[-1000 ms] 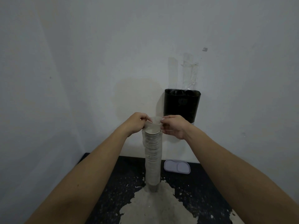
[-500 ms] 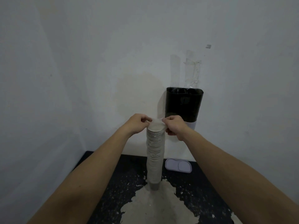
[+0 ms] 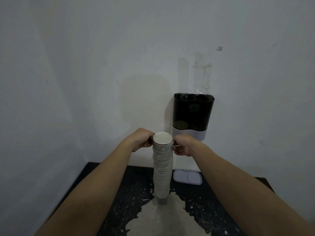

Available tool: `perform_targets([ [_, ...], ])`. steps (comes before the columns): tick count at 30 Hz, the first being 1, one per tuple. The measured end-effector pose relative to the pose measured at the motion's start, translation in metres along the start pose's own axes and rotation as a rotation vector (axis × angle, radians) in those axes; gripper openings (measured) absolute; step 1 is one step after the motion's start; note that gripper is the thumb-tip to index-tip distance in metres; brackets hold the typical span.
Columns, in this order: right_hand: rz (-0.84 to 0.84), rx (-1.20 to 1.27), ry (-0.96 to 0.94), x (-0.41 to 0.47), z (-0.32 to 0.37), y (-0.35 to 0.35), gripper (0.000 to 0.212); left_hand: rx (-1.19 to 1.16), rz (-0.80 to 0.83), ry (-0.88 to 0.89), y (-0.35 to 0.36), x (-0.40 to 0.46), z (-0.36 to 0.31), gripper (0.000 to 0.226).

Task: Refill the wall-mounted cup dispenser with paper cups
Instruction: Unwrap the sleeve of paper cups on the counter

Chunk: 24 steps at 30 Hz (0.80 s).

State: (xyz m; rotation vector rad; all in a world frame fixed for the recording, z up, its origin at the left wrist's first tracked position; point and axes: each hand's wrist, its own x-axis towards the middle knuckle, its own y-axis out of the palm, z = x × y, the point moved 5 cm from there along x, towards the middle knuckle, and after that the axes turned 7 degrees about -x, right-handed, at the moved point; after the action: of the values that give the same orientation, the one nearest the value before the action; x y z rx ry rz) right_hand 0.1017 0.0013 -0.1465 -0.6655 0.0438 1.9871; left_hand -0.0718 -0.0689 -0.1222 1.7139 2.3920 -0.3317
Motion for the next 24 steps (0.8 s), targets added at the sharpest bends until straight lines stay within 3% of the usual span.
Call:
perform_targets([
  [4,0.004,-0.065,-0.026,-0.001,-0.003,-0.001,0.009,-0.053,0.020,-0.020,0.001,0.001,0.010,0.025],
  [8,-0.130,-0.196,-0.375,-0.009,0.015,-0.009,0.016,-0.049,-0.008,0.017,0.003,0.004,0.017,0.010],
  [12,-0.026,-0.368,-0.650,-0.029,0.023,-0.008,0.034,0.033,-0.016,0.090,0.001,0.004,0.024,0.016],
  [15,0.009,-0.474,-0.690,-0.036,0.019,-0.006,0.046,0.057,-0.016,0.257,-0.003,-0.001,0.021,0.014],
  [20,-0.142,-0.501,-0.762,-0.045,0.022,-0.010,0.028,-0.178,0.146,0.320,-0.011,-0.016,0.024,0.015],
  [24,-0.168,-0.500,-0.739,-0.048,0.023,-0.009,0.022,0.023,0.167,0.382,-0.010,-0.024,0.025,0.036],
])
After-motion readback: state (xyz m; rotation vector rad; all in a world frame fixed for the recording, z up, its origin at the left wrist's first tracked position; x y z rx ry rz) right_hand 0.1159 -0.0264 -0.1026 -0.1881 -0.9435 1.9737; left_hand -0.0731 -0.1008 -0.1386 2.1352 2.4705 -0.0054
